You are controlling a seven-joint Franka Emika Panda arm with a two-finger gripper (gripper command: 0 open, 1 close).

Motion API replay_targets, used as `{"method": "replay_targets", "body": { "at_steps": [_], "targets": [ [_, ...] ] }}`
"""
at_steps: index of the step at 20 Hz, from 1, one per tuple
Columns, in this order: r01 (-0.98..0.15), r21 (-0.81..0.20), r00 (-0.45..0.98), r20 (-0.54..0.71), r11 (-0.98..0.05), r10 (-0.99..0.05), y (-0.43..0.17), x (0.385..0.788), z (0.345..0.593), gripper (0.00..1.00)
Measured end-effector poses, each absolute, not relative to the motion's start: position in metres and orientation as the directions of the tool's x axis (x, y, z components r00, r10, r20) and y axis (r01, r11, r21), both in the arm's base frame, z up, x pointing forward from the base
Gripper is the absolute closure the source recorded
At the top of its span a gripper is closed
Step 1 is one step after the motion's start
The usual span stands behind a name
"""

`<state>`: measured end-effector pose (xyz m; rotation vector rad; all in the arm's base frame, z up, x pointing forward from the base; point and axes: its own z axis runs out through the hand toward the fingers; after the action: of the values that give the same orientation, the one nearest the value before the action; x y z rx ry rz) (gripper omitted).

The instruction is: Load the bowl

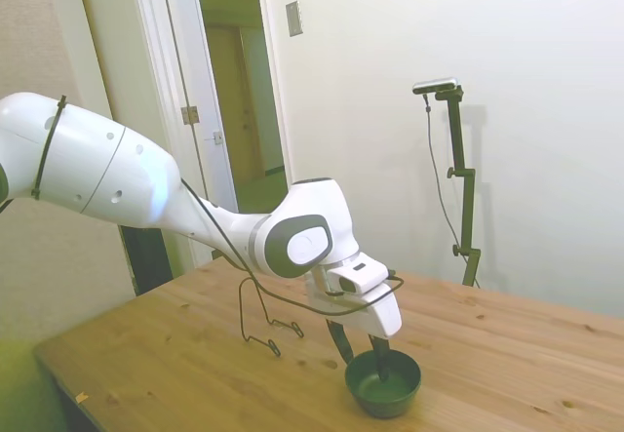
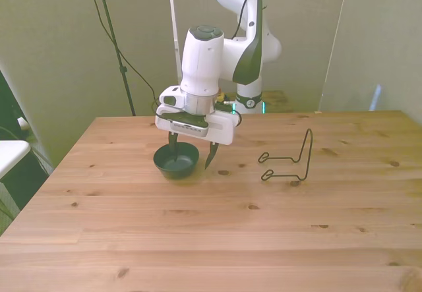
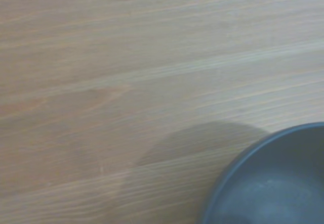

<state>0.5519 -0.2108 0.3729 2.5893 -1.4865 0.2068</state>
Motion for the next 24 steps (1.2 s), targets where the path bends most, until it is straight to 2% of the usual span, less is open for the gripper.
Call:
{"method": "replay_targets", "body": {
  "at_steps": [24],
  "targets": [
    [-0.864,0.071,0.503,0.184,-0.499,-0.845,-0.2108,0.552,0.3648,1.0]
  ]
}}
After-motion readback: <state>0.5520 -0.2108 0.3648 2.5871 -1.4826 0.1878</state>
